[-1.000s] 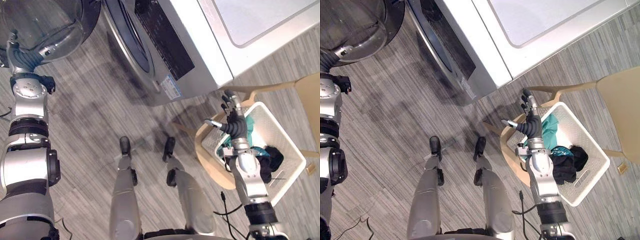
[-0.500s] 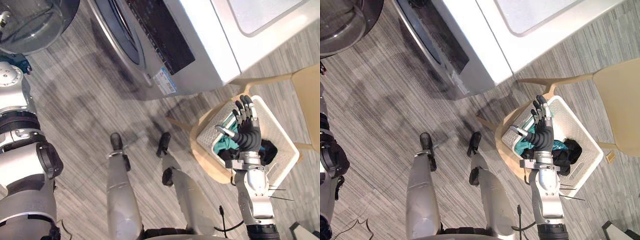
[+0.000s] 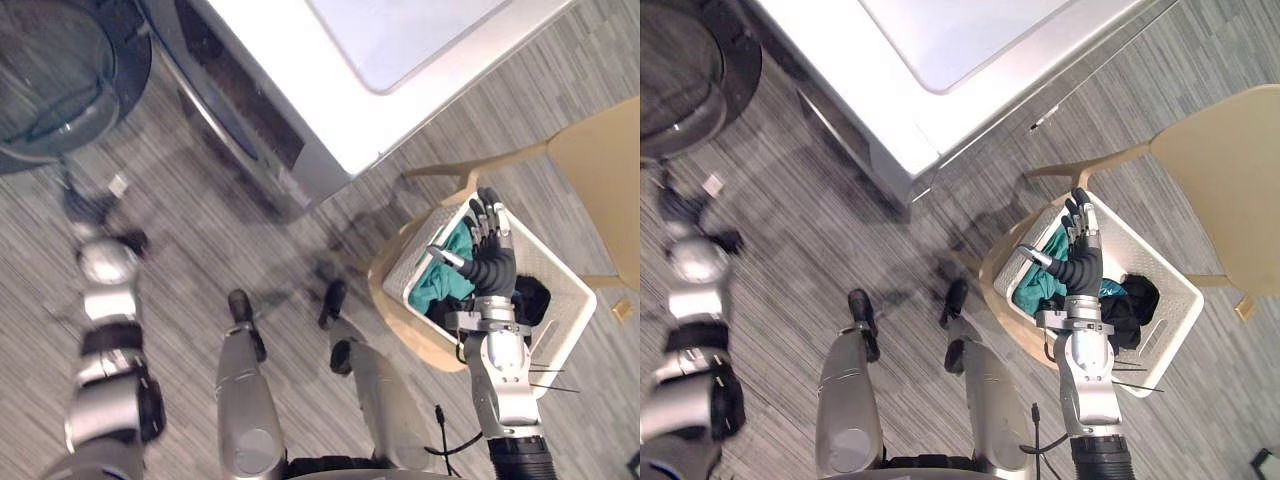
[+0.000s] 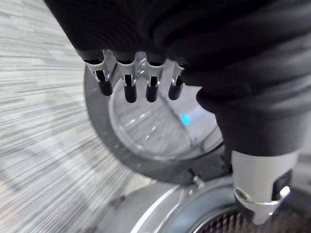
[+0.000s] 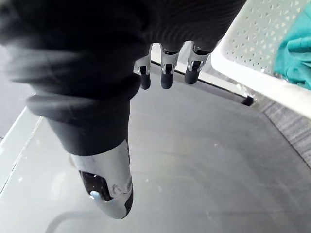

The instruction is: Pick up the laundry basket with both hands and put the clothes into the washing machine.

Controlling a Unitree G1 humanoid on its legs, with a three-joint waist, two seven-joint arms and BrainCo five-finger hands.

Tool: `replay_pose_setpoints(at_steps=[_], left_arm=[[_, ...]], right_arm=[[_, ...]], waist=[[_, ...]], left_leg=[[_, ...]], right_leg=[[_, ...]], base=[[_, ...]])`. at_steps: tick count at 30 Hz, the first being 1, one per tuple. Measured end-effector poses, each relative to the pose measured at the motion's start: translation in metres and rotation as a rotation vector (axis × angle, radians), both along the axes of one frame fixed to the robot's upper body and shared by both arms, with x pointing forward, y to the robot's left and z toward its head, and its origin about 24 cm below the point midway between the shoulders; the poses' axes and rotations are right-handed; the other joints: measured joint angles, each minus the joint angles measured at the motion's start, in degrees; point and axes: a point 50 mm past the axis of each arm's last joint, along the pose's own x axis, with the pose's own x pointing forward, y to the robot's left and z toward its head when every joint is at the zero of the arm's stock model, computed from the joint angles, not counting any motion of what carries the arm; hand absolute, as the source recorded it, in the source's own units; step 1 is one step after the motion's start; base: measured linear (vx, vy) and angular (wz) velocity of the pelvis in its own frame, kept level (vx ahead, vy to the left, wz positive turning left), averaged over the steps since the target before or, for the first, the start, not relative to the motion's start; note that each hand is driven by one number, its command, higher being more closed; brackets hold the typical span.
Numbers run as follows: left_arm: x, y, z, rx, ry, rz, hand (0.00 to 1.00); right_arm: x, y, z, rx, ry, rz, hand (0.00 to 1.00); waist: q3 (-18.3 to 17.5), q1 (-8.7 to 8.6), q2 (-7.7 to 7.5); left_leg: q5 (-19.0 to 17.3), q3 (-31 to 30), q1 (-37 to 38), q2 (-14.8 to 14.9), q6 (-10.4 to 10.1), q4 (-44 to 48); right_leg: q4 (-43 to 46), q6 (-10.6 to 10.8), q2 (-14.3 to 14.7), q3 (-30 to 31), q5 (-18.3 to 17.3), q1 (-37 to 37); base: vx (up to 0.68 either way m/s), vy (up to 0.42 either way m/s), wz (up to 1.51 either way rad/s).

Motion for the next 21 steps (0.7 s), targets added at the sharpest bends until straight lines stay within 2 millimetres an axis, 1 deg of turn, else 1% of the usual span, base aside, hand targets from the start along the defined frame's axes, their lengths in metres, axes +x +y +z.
replay_pose_setpoints(at_steps=[1,2,3,4,5,6,7,8,9,10,11,12,13,14,15,16,17,19,21], left_arm=[[-0.011,-0.009,-0.019,-0.053,0.053,-0.013,0.00],[-0.027,-0.025,-0.047,-0.121,0.154,-0.058,0.00],[-0.036,-0.037,-0.063,-0.165,0.217,-0.091,0.00],[-0.042,-0.044,-0.073,-0.193,0.254,-0.108,0.00],[-0.048,-0.055,-0.084,-0.230,0.299,-0.134,0.00],[-0.056,-0.068,-0.096,-0.271,0.343,-0.150,0.00],[-0.061,-0.079,-0.105,-0.302,0.380,-0.182,0.00],[-0.064,-0.084,-0.109,-0.312,0.401,-0.195,0.00],[-0.069,-0.092,-0.115,-0.325,0.436,-0.215,0.00],[-0.075,-0.094,-0.119,-0.331,0.454,-0.222,0.00],[-0.078,-0.094,-0.120,-0.332,0.464,-0.227,0.00],[-0.081,-0.099,-0.124,-0.341,0.491,-0.252,0.00],[-0.083,-0.107,-0.127,-0.349,0.509,-0.285,0.00],[-0.085,-0.110,-0.128,-0.351,0.513,-0.295,0.00],[-0.089,-0.115,-0.131,-0.358,0.530,-0.310,0.00],[-0.093,-0.116,-0.134,-0.362,0.558,-0.324,0.00],[-0.096,-0.117,-0.136,-0.365,0.573,-0.332,0.00],[-0.100,-0.121,-0.139,-0.350,0.599,-0.367,0.00],[-0.104,-0.119,-0.141,-0.328,0.636,-0.403,0.00]], right_arm=[[0.002,0.000,-0.003,-0.039,0.019,0.000,0.00],[0.003,-0.001,-0.012,-0.086,0.065,-0.017,0.00],[0.001,-0.003,-0.019,-0.113,0.100,-0.031,0.00],[-0.001,-0.004,-0.025,-0.125,0.123,-0.038,0.00],[-0.007,-0.006,-0.031,-0.144,0.148,-0.060,0.00],[-0.013,-0.009,-0.039,-0.168,0.181,-0.074,0.00],[-0.019,-0.012,-0.047,-0.191,0.219,-0.085,0.00],[-0.022,-0.013,-0.051,-0.202,0.242,-0.090,0.00],[-0.027,-0.014,-0.058,-0.224,0.274,-0.097,0.00],[-0.033,-0.016,-0.068,-0.236,0.320,-0.102,0.00],[-0.034,-0.017,-0.072,-0.239,0.341,-0.106,0.00],[-0.038,-0.020,-0.081,-0.255,0.386,-0.116,0.00],[-0.041,-0.024,-0.091,-0.273,0.435,-0.128,0.00],[-0.043,-0.026,-0.096,-0.282,0.464,-0.131,0.00],[-0.045,-0.028,-0.104,-0.292,0.506,-0.132,0.00],[-0.049,-0.025,-0.113,-0.295,0.550,-0.121,0.00],[-0.053,-0.025,-0.118,-0.307,0.575,-0.119,0.00],[-0.056,-0.028,-0.126,-0.336,0.616,-0.107,0.00],[-0.056,-0.031,-0.135,-0.390,0.673,-0.083,0.00]], waist=[[-0.1,0.02,0.00],[-0.7,-0.54,0.07],[-2.2,-1.31,0.29],[-3.5,-1.84,0.53],[-4.6,-2.91,0.92],[-5.4,-3.40,1.64],[-6.0,-3.64,2.31],[-6.6,-3.70,2.58],[-7.8,-4.10,3.01],[-9.0,-4.39,2.98],[-9.5,-4.53,3.18],[-10.4,-4.69,4.11],[-11.4,-4.68,5.44],[-11.8,-4.69,6.15],[-12.6,-4.59,7.33],[-14.2,-4.63,7.09],[-15.1,-4.79,7.16],[-15.5,-4.90,7.25],[-15.6,-4.85,7.25]], left_leg=[[0.0,1.6,2.1,0.2,0.0,-0.6],[0.0,3.1,5.6,0.2,0.0,-2.0],[0.0,3.5,6.6,0.4,0.0,-2.2],[0.1,3.6,7.0,0.5,0.1,-2.2],[0.1,4.0,8.3,0.8,0.1,-1.9],[0.2,3.6,9.6,1.8,0.2,1.1],[0.9,1.5,10.2,2.5,1.4,5.5],[1.7,-0.5,9.9,2.4,2.6,7.7],[1.7,-5.3,7.7,1.6,3.8,11.9],[-1.8,-10.6,7.3,-1.7,2.1,11.2],[-3.1,-12.8,7.2,-3.2,1.6,10.0],[-3.9,-16.6,7.8,-6.1,0.9,5.5],[-3.7,-18.0,9.2,-8.0,0.7,-0.9],[-3.4,-17.9,9.8,-8.4,0.8,-3.8],[-1.8,-17.2,11.0,-8.9,0.9,-7.3],[-1.4,-15.1,12.4,-10.0,1.1,-9.0],[-1.0,-14.3,12.9,-10.8,1.6,-9.9],[-0.7,-12.6,14.8,-12.3,2.2,-11.6],[-0.5,-11.4,16.1,-13.8,2.5,-12.7]], right_leg=[[-0.7,-0.1,0.8,1.4,0.1,0.9],[-1.5,-0.2,2.4,3.6,0.2,2.3],[-1.8,0.0,3.0,4.6,0.1,2.6],[-1.9,0.3,3.2,4.9,-0.2,2.7],[-1.8,0.5,3.6,5.9,-0.8,3.4],[-1.7,0.9,4.0,7.2,-1.7,5.2],[-1.8,0.6,4.5,8.8,-2.1,7.1],[-2.1,0.6,4.8,9.8,-2.1,7.9],[-3.4,0.4,4.9,11.9,-2.0,9.5],[-4.4,0.6,4.8,13.9,-1.8,10.6],[-5.1,0.8,4.9,14.8,-1.6,11.2],[-6.0,1.3,4.9,16.1,-0.8,12.3],[-6.2,2.0,5.3,17.5,-0.4,12.9],[-6.3,2.3,5.5,18.4,-0.2,13.0],[-6.3,3.2,6.1,20.3,0.1,13.1],[-7.9,4.6,5.5,22.3,1.1,13.3],[-9.2,5.4,4.9,22.8,1.7,13.7],[-11.2,6.8,3.8,24.1,2.9,15.0],[-13.2,7.8,2.7,25.3,4.1,16.0]], base=[[0.11,-0.067,-0.97],[0.12,-0.061,-0.92],[0.10,-0.047,-0.72],[0.09,-0.013,-0.44],[0.10,-0.007,-0.47],[0.15,0.013,-0.66],[0.13,0.008,-0.66],[0.11,0.022,-0.64],[0.14,0.034,-0.67],[0.11,0.042,-0.69],[0.14,0.081,-0.72],[0.12,0.094,-0.66],[0.13,0.133,-0.67],[0.08,0.175,-0.79],[0.07,0.209,-0.82],[0.08,0.209,-0.74],[0.09,0.208,-0.43],[0.07,0.209,-0.28],[0.02,0.210,-0.24]])
